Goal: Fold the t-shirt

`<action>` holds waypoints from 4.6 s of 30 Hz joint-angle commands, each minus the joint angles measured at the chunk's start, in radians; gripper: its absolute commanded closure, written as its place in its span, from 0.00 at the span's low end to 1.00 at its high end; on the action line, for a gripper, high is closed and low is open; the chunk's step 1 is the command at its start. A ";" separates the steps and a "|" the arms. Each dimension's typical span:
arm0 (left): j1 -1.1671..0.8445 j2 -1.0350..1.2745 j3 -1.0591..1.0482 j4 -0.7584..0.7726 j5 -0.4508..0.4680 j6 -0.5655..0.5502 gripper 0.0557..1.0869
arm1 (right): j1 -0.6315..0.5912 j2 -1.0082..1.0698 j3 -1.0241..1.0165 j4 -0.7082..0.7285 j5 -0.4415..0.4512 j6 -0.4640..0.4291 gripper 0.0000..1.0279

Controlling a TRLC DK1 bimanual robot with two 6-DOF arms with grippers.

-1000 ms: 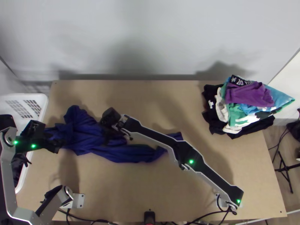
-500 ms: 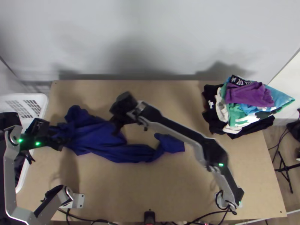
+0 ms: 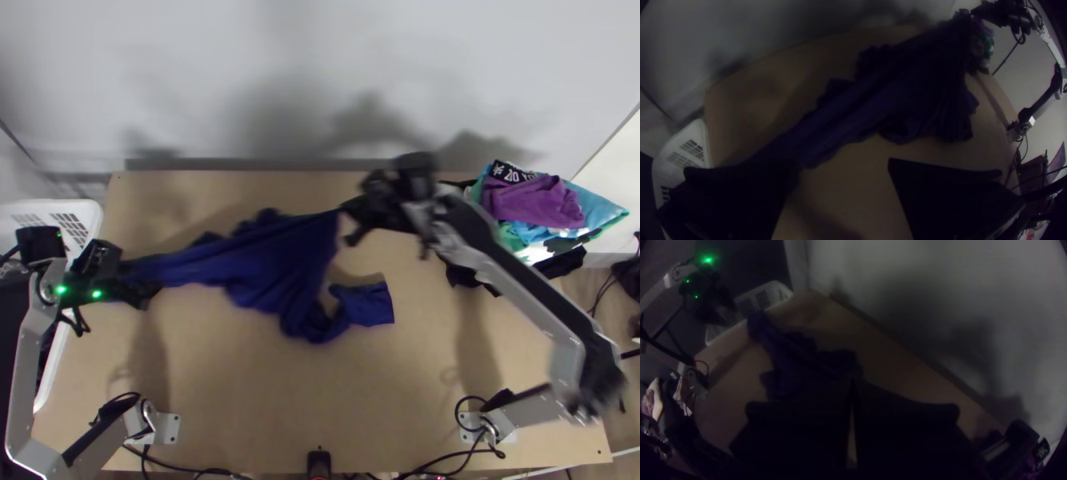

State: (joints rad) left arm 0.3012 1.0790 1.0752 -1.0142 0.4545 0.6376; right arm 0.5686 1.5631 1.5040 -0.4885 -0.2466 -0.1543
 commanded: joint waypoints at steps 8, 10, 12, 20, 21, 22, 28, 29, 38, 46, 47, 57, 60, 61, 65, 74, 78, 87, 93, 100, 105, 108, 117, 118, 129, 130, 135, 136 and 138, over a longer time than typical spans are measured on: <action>-0.359 0.226 0.011 0.169 -0.083 -0.087 0.05 | -0.176 -0.256 -0.324 -0.056 -0.029 -0.002 0.97; -0.364 0.283 0.035 0.195 -0.093 -0.085 0.05 | -0.179 -0.224 -0.326 -0.055 -0.029 0.006 0.97; -0.363 0.345 0.052 0.206 -0.097 -0.069 0.05 | -0.180 -0.202 -0.329 -0.055 -0.029 0.009 0.93; -0.318 0.418 0.121 0.198 -0.116 -0.018 0.05 | -0.182 -0.132 -0.275 -0.110 -0.026 0.042 0.43; -0.306 0.418 0.135 0.189 -0.117 -0.016 0.05 | -0.180 -0.126 -0.263 -0.127 -0.026 0.042 0.38; -0.290 0.418 0.149 0.180 -0.122 -0.013 0.05 | -0.180 -0.123 -0.255 -0.139 -0.026 0.041 0.36; -0.198 0.469 0.161 0.163 -0.201 0.071 0.05 | -0.173 -0.120 -0.238 -0.171 -0.025 0.039 0.33; -0.189 0.483 0.163 0.166 -0.201 0.077 0.05 | -0.173 -0.121 -0.240 -0.176 -0.025 0.041 0.33; -0.221 0.516 0.135 0.094 -0.208 0.166 0.05 | -0.174 -0.126 -0.243 -0.182 -0.023 0.045 0.33; -0.289 0.463 0.046 0.152 -0.208 0.157 0.05 | -0.174 -0.129 -0.248 -0.182 -0.017 0.045 0.33; -0.292 0.461 0.031 0.175 -0.212 0.157 0.05 | -0.174 -0.130 -0.248 -0.182 -0.017 0.045 0.33; -0.307 0.522 -0.031 0.341 -0.244 0.157 0.31 | -0.174 -0.141 -0.240 -0.183 -0.017 0.042 0.33; -0.304 0.547 -0.040 0.381 -0.264 0.155 0.31 | -0.174 -0.147 -0.238 -0.190 -0.017 0.042 0.33; -0.304 0.549 -0.041 0.391 -0.266 0.155 0.31 | -0.174 -0.149 -0.238 -0.191 -0.017 0.041 0.33; -0.301 0.550 -0.038 0.422 -0.270 0.152 0.62 | -0.176 -0.156 -0.235 -0.202 -0.017 0.038 0.33; -0.310 0.409 -0.031 0.373 -0.209 0.089 0.91 | -0.173 -0.158 -0.242 -0.216 -0.017 0.036 0.33; -0.338 0.274 0.028 0.296 -0.146 0.042 0.93 | -0.171 -0.150 -0.251 -0.214 -0.017 0.039 0.33; -0.442 0.050 -0.029 0.209 -0.119 0.024 0.95 | -0.075 0.114 -0.047 -0.177 -0.019 0.059 0.30; -0.468 -0.033 -0.084 0.172 -0.120 0.020 0.95 | 0.086 0.330 0.136 -0.177 -0.019 0.081 0.20; -0.467 -0.083 -0.120 0.169 -0.120 0.028 0.95 | 0.191 0.534 0.398 -0.206 -0.017 0.082 0.17; -0.467 -0.117 -0.153 0.169 -0.120 0.039 0.95 | 0.217 0.637 0.544 -0.249 -0.017 0.104 0.17; -0.467 -0.134 -0.164 0.169 -0.120 0.043 0.95 | 0.234 0.680 0.590 -0.260 -0.017 0.104 0.18; -0.462 -0.166 -0.172 0.169 -0.120 0.042 0.95 | 0.235 0.827 0.706 -0.289 -0.003 0.079 0.24; -0.462 -0.172 -0.172 0.169 -0.120 0.042 0.95 | 0.235 0.835 0.702 -0.292 0.003 0.068 0.24; -0.452 -0.205 -0.198 0.163 -0.120 0.048 0.95 | 0.220 0.793 0.697 -0.308 0.047 -0.028 0.87; -0.452 -0.206 -0.199 0.163 -0.120 0.051 0.95 | 0.220 0.782 0.697 -0.308 0.049 -0.036 0.94; -0.445 -0.212 -0.216 0.177 -0.122 0.073 0.95 | 0.200 0.696 0.713 -0.308 0.050 -0.042 0.97; -0.432 -0.212 -0.216 0.187 -0.122 0.077 0.95 | 0.194 0.683 0.730 -0.308 0.050 -0.042 0.97; -0.376 -0.206 -0.213 0.227 -0.122 0.097 0.95 | 0.175 0.666 0.776 -0.306 0.052 -0.041 0.97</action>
State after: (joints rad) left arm -0.1425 0.8730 0.8700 -0.8440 0.3336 0.7017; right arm 0.7765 2.3013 2.2120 -0.7959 -0.1986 -0.1844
